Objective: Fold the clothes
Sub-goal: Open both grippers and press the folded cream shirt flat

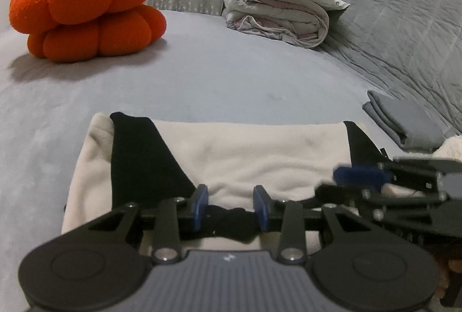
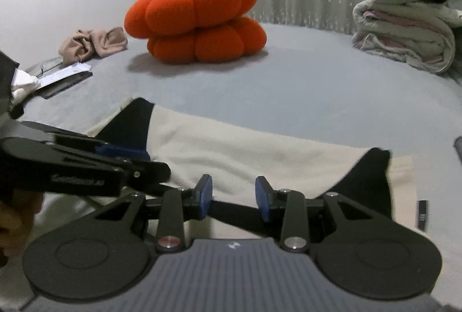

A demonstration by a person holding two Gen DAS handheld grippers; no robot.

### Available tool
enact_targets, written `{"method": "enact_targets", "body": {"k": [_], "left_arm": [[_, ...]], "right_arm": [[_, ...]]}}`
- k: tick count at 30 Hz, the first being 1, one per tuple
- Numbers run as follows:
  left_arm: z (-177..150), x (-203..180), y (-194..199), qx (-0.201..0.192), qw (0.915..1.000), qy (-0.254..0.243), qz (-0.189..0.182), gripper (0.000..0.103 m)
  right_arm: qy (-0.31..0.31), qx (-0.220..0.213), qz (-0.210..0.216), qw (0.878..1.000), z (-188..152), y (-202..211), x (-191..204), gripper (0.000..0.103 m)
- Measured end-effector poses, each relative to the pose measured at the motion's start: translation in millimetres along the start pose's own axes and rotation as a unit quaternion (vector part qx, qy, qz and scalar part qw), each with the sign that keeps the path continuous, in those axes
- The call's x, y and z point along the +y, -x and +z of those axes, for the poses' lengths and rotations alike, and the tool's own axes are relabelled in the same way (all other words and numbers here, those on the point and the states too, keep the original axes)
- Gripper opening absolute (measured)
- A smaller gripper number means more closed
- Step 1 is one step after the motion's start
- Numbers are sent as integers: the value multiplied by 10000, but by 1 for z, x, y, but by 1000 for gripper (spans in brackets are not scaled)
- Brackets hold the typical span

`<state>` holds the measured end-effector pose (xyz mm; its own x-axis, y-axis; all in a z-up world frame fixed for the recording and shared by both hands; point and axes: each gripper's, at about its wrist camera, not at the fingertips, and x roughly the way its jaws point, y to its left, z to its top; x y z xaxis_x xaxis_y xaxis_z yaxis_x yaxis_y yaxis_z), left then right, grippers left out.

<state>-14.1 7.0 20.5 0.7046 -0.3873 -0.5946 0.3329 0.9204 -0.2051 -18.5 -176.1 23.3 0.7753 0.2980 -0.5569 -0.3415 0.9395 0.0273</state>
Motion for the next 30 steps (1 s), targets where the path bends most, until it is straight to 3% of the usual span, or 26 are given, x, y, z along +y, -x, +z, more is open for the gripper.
{"method": "enact_targets", "body": {"k": [8, 14, 24, 27, 30], "left_arm": [[1, 5, 8, -93, 9997, 225, -31, 36], [-7, 5, 26, -288, 9987, 282, 319, 36], [-12, 4, 20, -262, 9979, 241, 533, 36], [-9, 2, 23, -203, 9976, 282, 595, 36], [-10, 2, 26, -188, 9973, 306, 642, 36]], "right_arm": [[140, -1, -109, 9998, -17, -7, 7, 38], [70, -20, -116, 9999, -18, -6, 5, 38], [189, -134, -178, 9996, -18, -2, 6, 39], [79, -161, -237, 9996, -13, 7, 2, 49], [-32, -146, -340, 9993, -14, 13, -4, 52]]}}
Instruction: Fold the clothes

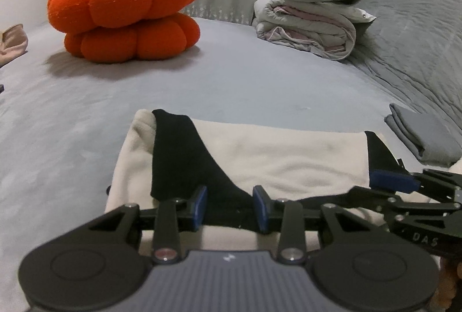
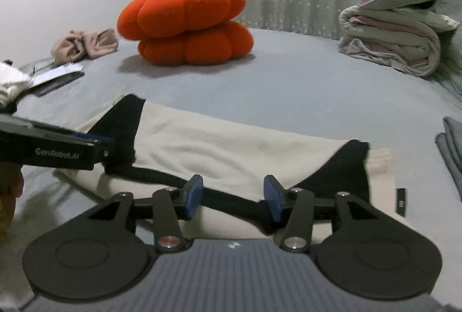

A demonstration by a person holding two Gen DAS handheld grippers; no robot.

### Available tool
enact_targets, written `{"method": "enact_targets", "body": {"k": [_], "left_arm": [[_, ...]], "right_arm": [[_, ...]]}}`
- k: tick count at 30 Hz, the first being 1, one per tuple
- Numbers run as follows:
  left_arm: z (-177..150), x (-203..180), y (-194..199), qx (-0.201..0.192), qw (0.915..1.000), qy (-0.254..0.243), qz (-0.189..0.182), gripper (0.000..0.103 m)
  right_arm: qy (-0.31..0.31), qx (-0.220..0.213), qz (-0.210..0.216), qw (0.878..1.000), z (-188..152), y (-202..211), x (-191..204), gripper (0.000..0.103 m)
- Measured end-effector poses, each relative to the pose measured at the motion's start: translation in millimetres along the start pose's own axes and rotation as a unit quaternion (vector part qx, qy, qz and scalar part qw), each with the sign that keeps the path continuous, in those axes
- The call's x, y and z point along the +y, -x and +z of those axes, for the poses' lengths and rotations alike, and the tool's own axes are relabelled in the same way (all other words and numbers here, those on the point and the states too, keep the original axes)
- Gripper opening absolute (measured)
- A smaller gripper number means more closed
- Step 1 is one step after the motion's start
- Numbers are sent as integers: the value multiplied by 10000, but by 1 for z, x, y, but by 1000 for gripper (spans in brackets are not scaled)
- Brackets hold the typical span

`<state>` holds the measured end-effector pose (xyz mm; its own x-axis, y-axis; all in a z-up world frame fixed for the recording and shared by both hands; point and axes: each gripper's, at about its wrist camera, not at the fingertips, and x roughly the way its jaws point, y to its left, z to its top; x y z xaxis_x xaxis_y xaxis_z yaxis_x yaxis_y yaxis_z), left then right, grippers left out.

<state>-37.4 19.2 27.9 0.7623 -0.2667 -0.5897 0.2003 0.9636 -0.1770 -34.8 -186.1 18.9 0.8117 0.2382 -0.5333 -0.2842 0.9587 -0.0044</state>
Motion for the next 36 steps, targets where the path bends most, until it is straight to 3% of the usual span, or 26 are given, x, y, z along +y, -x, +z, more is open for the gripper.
{"method": "enact_targets", "body": {"k": [15, 26, 31, 36], "left_arm": [[-7, 28, 10, 11, 9999, 145, 85, 36], [-15, 47, 17, 14, 9998, 147, 160, 39], [-17, 54, 21, 34, 9997, 218, 141, 39], [-12, 64, 24, 94, 9989, 453, 89, 39]], "right_arm": [[-651, 77, 197, 9977, -11, 10, -42, 52], [-1177, 160, 233, 9926, -22, 27, -70, 68], [-1692, 287, 16, 9852, -31, 32, -93, 68], [-2706, 299, 185, 9620, -41, 40, -123, 54]]}}
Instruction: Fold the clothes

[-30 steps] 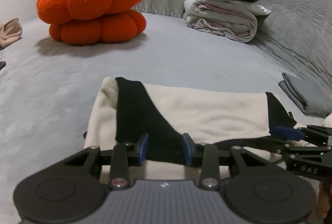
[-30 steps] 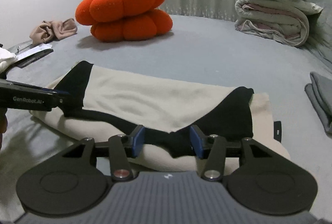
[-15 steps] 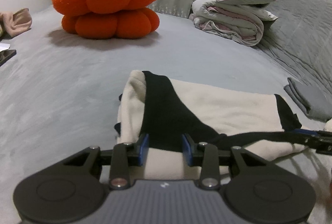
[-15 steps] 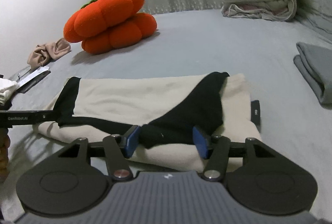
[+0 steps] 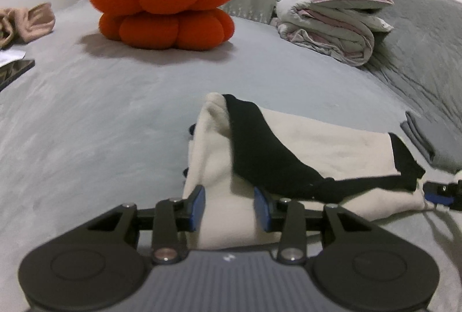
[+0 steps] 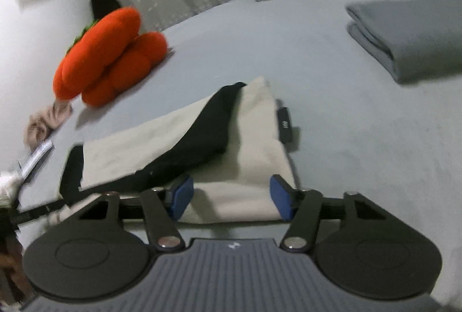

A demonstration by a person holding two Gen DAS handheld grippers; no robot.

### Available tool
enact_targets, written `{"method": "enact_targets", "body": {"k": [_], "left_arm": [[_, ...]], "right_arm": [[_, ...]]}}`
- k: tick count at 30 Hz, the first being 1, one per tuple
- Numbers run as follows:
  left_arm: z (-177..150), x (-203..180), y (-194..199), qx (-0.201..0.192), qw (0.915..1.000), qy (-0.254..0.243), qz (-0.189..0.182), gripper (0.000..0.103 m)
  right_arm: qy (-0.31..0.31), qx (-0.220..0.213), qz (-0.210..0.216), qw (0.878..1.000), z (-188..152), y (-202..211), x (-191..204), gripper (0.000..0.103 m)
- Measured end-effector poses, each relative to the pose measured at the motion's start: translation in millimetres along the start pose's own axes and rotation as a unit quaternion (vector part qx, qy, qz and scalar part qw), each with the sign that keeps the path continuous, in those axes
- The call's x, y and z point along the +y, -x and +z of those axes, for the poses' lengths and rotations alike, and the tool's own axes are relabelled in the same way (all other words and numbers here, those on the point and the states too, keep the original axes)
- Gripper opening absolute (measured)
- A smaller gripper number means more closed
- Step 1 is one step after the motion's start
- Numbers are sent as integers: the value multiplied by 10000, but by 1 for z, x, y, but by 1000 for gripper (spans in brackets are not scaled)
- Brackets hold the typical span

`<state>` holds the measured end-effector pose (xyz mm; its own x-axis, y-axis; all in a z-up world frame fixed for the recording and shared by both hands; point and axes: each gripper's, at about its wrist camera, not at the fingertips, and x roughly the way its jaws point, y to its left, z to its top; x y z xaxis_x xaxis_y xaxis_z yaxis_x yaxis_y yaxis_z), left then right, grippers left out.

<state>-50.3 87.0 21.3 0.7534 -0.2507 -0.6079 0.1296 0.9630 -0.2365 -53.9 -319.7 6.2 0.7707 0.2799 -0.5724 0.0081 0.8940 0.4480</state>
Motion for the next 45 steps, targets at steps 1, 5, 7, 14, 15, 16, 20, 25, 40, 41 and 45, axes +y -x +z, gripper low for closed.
{"method": "enact_targets", "body": {"k": [1, 5, 7, 14, 15, 16, 20, 25, 40, 41, 45], "left_arm": [[1, 4, 1, 11, 9999, 99, -20, 39], [5, 20, 4, 96, 9988, 455, 148, 50], [7, 29, 5, 108, 9974, 624, 354, 53], [21, 38, 16, -126, 9942, 1025, 288, 56], [23, 35, 16, -117, 9940, 1068, 197, 56], [24, 31, 15, -109, 9938, 1105, 107, 56], [28, 2, 16, -217, 9970, 737, -1, 59], [31, -29, 8, -235, 9987, 442, -110, 61], [16, -92, -43, 16, 9947, -938, 412, 64], [16, -92, -45, 5, 9947, -944, 412, 66], [20, -85, -46, 76, 9971, -706, 268, 68]], "right_arm": [[-177, 1, 48, 9998, 0, 2, -4, 53], [-697, -28, 187, 9974, 1, 12, -16, 51], [-879, -81, 153, 9960, 2, 19, -20, 53], [-1732, -263, 85, 9845, -9, 34, -34, 74], [-1896, -314, 192, 9812, -11, 34, -35, 80], [-2027, -368, 277, 9781, -13, 34, -35, 84], [-2254, -527, 431, 9719, -17, 32, -30, 91], [-2218, -684, 528, 9712, -19, 23, -15, 94], [-2107, -1085, 616, 9696, -18, 5, 8, 98], [-2056, -1081, 597, 9708, -18, 5, 10, 98], [-1708, -1030, 397, 9791, -17, 0, 21, 99]]}}
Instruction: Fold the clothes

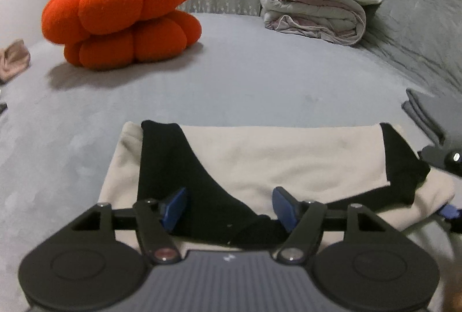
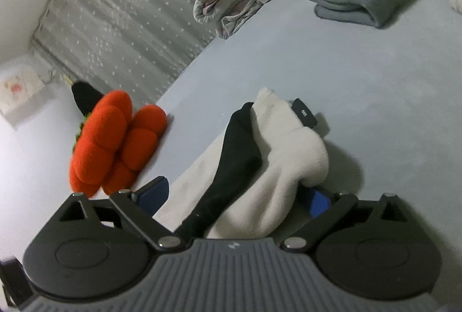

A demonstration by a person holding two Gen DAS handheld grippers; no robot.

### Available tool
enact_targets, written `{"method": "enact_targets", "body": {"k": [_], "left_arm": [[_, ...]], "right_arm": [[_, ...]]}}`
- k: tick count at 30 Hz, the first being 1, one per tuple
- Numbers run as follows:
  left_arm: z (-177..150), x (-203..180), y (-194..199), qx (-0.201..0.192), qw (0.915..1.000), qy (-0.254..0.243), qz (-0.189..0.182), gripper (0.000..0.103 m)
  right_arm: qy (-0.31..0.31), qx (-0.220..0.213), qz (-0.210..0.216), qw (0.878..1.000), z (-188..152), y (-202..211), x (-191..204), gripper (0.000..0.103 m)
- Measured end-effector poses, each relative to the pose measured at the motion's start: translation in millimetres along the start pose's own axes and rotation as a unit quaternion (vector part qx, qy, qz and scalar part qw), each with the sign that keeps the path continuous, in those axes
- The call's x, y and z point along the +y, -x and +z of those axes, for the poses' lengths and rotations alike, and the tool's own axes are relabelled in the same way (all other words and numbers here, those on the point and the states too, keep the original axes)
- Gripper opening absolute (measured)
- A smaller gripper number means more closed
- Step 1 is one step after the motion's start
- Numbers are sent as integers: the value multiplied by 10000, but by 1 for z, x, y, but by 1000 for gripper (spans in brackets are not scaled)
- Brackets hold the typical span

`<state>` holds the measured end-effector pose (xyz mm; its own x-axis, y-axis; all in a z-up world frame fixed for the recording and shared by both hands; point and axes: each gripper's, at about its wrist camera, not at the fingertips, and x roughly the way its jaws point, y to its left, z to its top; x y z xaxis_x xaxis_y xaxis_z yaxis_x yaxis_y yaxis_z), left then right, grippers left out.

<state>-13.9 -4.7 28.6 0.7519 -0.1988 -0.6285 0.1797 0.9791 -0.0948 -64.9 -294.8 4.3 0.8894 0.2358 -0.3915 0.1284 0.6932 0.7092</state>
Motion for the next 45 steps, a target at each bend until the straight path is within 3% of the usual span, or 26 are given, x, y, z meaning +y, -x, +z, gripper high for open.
{"method": "enact_targets", "body": {"k": [20, 27, 29, 32, 34, 36, 37, 39, 45], "left_arm": [[-1, 0, -1, 102, 9998, -168, -90, 70], [-1, 0, 0, 107, 9996, -215, -126, 71], [-1, 1, 0, 114, 9996, -213, -138, 71], [-1, 1, 1, 129, 9996, -221, -135, 71], [0, 0, 1, 132, 9996, -227, -132, 71], [0, -1, 1, 137, 9995, -235, -131, 71], [0, -1, 2, 142, 9995, -240, -133, 71], [0, -1, 2, 156, 9995, -229, -149, 71], [1, 2, 2, 196, 9994, -193, -214, 71]], "right_arm": [[322, -228, -273, 9988, -10, -18, 30, 103], [1030, -316, -698, 9917, -17, -33, 48, 102], [1369, -358, -875, 9861, -22, -36, 52, 98], [1524, -368, -1100, 9815, -25, -41, 48, 83], [1530, -378, -1208, 9801, -25, -42, 44, 64], [1599, -445, -1254, 9781, -23, -41, 45, 52], [1641, -479, -1271, 9771, -22, -40, 45, 40], [1817, -568, -1305, 9730, -21, -38, 49, 28], [2522, -936, -1208, 9555, -28, -27, 75, 25]]}}
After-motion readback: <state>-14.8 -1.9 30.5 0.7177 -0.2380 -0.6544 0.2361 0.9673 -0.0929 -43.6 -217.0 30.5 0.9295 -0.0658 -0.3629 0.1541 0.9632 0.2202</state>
